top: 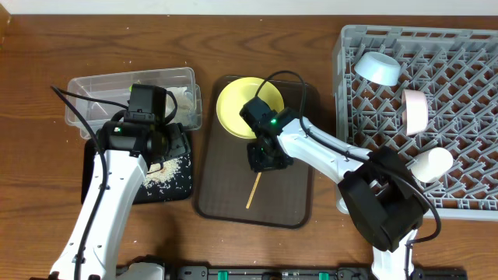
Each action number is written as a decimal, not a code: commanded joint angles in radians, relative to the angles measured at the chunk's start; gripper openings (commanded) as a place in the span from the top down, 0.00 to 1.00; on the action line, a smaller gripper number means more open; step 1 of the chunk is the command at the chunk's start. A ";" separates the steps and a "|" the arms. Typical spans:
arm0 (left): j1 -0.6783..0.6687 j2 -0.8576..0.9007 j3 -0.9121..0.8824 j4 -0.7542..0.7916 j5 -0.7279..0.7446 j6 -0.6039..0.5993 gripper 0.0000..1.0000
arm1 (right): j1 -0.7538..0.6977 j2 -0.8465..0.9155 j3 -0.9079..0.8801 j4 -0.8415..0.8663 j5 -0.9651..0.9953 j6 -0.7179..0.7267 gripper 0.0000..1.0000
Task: Sort waste into correct bins and load items into the dishwasher rack
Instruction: 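Grasp the second wooden chopstick with the right gripper, then carry the chopstick with the right gripper and drop it in the rack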
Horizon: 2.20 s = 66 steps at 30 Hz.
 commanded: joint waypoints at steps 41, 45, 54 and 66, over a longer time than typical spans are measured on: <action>0.000 -0.005 0.010 -0.003 -0.020 -0.009 0.27 | -0.235 -0.150 0.015 -0.167 0.119 -0.122 0.99; 0.000 -0.005 0.010 -0.003 -0.020 -0.009 0.27 | -0.309 -0.309 0.015 -0.164 0.123 -0.249 0.99; 0.000 -0.005 0.010 -0.003 -0.020 -0.009 0.27 | -0.497 -0.463 0.014 -0.241 0.158 -0.379 0.99; 0.000 -0.005 0.010 -0.003 -0.020 -0.009 0.27 | -0.599 -0.334 0.010 -0.306 0.127 -0.427 0.92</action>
